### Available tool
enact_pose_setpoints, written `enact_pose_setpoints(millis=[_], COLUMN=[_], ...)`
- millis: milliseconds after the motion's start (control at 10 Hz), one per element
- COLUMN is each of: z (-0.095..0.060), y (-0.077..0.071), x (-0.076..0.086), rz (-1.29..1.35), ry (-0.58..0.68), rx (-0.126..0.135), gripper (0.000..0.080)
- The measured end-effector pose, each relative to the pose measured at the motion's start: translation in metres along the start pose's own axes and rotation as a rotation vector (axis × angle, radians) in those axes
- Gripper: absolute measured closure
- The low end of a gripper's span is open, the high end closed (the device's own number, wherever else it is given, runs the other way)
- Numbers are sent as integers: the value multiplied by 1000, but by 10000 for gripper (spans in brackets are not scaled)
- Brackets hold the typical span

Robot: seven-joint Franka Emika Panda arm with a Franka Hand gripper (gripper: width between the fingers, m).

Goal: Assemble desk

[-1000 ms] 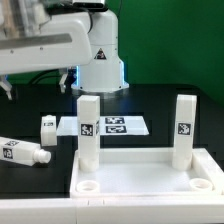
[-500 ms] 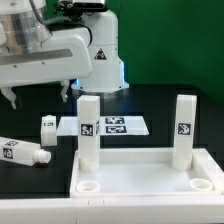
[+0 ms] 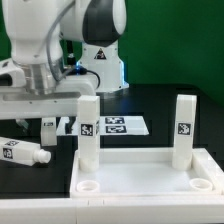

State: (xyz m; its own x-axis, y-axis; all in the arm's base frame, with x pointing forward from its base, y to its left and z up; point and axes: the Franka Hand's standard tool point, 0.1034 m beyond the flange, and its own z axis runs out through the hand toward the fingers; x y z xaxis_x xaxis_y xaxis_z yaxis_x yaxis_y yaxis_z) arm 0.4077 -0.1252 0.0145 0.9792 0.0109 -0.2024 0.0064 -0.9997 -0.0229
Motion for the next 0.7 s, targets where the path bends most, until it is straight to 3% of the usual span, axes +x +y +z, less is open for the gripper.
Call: enact_pose_setpoints(millis=[200, 300, 400, 500, 700], z=[4, 4, 4, 4, 2], y=[-2, -2, -2, -2, 1], x=[-1, -1, -1, -1, -1], rz=[-6, -6, -6, -6, 52], ry=[-1, -1, -1, -1, -12], rx=[-4, -4, -4, -4, 2], gripper=[150, 296, 296, 474, 515])
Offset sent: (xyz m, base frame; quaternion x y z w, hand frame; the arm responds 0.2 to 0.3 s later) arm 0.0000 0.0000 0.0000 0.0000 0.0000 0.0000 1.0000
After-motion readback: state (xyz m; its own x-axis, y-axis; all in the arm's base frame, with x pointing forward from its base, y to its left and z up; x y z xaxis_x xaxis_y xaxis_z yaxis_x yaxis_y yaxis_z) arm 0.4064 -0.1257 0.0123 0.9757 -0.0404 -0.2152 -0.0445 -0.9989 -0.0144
